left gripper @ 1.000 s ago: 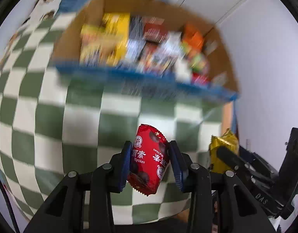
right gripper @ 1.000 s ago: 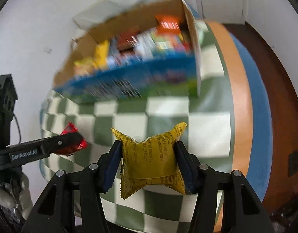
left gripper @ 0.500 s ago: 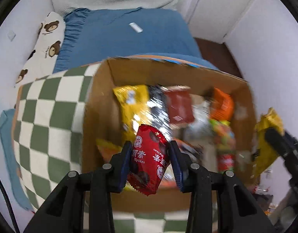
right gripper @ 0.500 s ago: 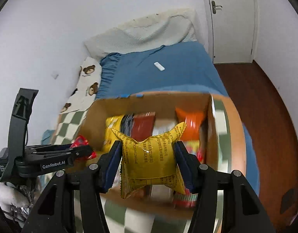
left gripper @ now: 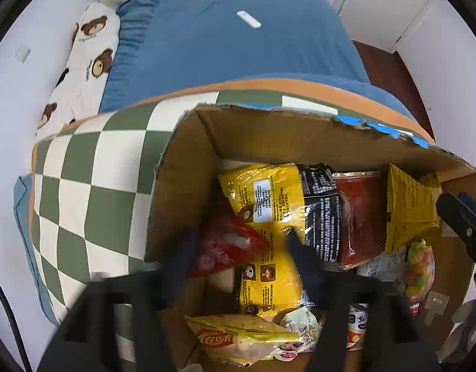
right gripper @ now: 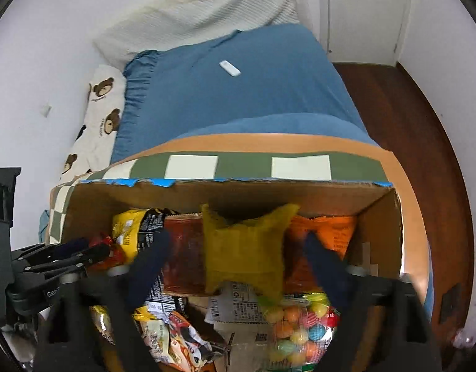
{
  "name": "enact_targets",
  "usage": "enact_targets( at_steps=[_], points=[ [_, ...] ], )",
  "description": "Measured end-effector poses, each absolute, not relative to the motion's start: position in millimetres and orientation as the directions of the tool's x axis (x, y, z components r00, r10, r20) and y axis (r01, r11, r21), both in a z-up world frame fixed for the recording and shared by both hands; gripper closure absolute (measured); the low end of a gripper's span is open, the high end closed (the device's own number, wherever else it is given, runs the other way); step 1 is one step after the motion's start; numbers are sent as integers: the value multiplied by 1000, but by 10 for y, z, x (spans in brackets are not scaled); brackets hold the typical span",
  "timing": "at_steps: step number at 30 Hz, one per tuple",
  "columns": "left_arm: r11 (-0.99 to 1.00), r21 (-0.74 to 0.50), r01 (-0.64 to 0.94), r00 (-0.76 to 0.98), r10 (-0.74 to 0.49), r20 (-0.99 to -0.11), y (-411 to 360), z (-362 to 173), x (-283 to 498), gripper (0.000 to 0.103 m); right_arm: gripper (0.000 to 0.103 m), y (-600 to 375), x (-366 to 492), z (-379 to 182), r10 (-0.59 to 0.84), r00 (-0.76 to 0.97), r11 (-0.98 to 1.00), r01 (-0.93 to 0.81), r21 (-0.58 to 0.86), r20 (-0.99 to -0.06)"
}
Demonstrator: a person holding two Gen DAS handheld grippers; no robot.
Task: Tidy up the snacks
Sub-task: 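Carry both packets into the box and open both tools to release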
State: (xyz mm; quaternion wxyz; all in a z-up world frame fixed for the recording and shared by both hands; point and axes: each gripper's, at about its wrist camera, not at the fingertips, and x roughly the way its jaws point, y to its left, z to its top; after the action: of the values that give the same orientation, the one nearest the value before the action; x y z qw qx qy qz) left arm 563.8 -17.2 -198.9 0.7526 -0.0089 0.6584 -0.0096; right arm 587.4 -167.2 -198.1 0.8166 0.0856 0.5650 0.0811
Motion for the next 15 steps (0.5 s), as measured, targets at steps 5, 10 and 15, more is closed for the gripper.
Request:
enact_targets(
  at_steps=[5,10,15],
  points=[
    [999,-33,19,148,-36,-988,-239,-1991,5595,16,5,-1661,5804,-2041,200,328,979,-44,197,-923],
    [999,-35,20,152,-38,-988,-311,-1960,5473,16,4,-1631,5575,-2062,148,310,989,-62,136,-939],
    [999,-28,33,171,-33,-985,-381,-1915,5333,16,4,-1622,5389,-2117,120,297,992,-62,107,-947]
  ],
)
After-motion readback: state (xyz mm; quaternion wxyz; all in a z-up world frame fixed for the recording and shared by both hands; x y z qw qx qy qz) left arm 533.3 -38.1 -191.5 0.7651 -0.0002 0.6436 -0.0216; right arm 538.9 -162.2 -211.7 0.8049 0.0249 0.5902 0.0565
